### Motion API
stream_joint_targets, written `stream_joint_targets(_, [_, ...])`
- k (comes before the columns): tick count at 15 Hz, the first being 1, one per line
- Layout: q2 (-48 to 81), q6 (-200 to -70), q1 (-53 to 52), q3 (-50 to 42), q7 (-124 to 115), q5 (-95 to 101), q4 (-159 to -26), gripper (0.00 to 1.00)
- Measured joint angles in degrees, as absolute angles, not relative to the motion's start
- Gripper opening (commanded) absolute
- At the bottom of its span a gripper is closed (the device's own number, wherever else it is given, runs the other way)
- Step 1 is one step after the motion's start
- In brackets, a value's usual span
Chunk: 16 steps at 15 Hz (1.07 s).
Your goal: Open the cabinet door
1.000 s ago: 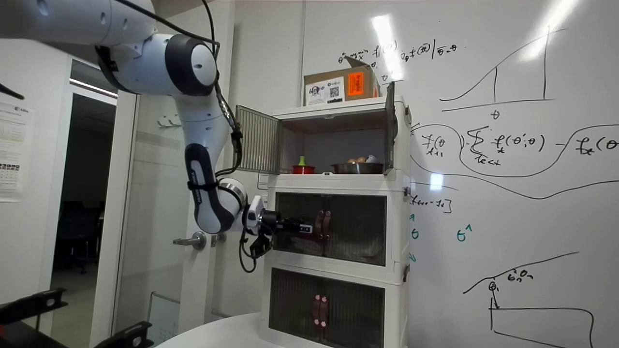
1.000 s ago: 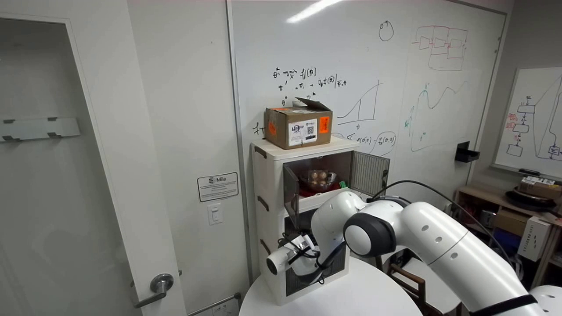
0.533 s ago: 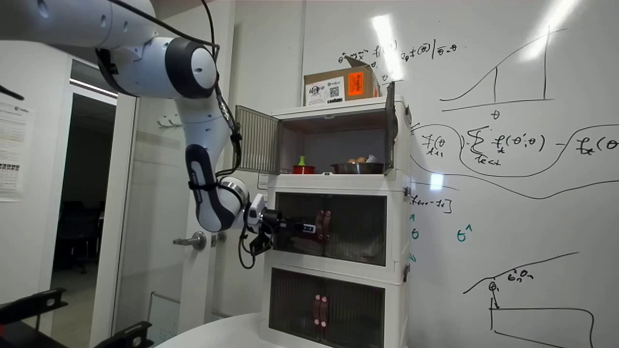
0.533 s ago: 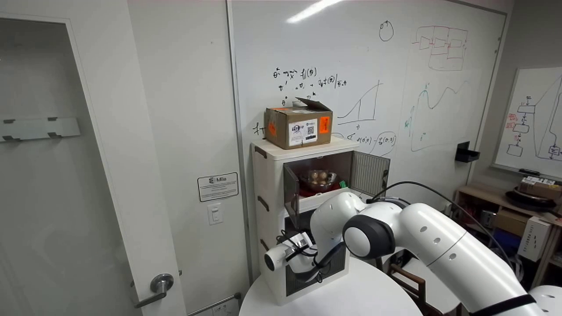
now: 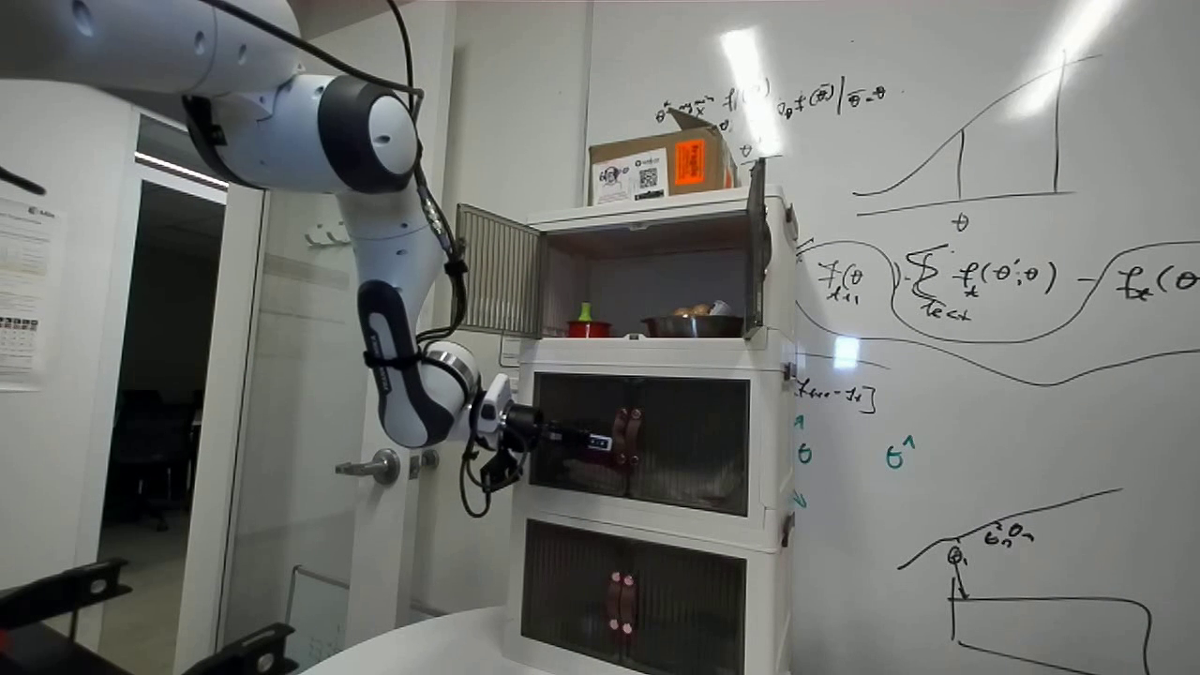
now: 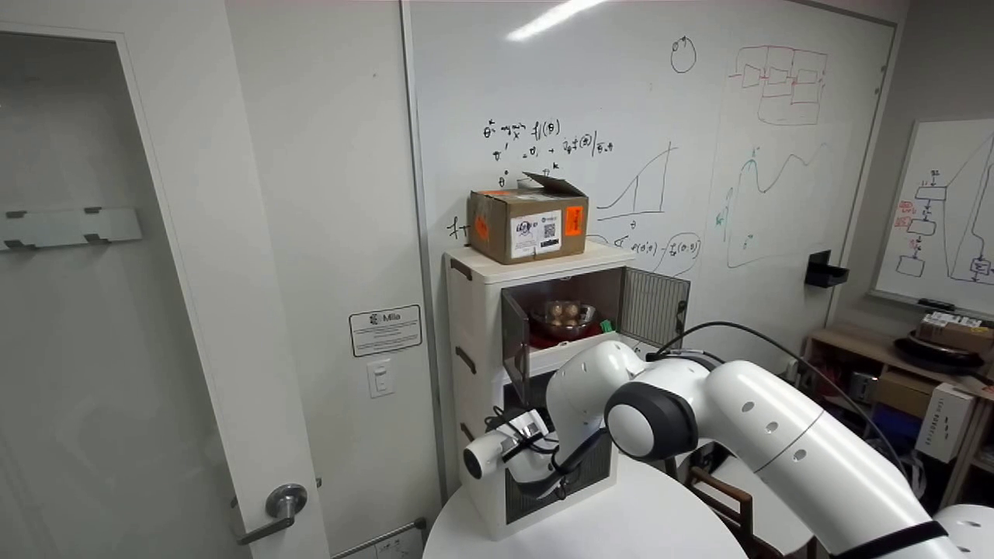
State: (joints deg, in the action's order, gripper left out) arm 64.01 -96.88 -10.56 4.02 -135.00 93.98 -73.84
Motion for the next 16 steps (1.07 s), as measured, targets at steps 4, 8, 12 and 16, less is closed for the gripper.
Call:
stream_joint_targets(4, [63.94,-96.85,-10.74,4.01,-135.07,92.90,-76.86,0.01])
stream_joint_targets(8, [63.47,-96.85,-10.91,4.12,-135.48,92.85,-79.97,0.31])
stream_joint_targets(12, [61.67,-98.96,-10.94,4.42,-135.11,92.93,-82.24,0.61])
stream_joint_targets(16, [59.38,-100.18,-11.27,4.51,-134.83,93.04,-82.22,0.88])
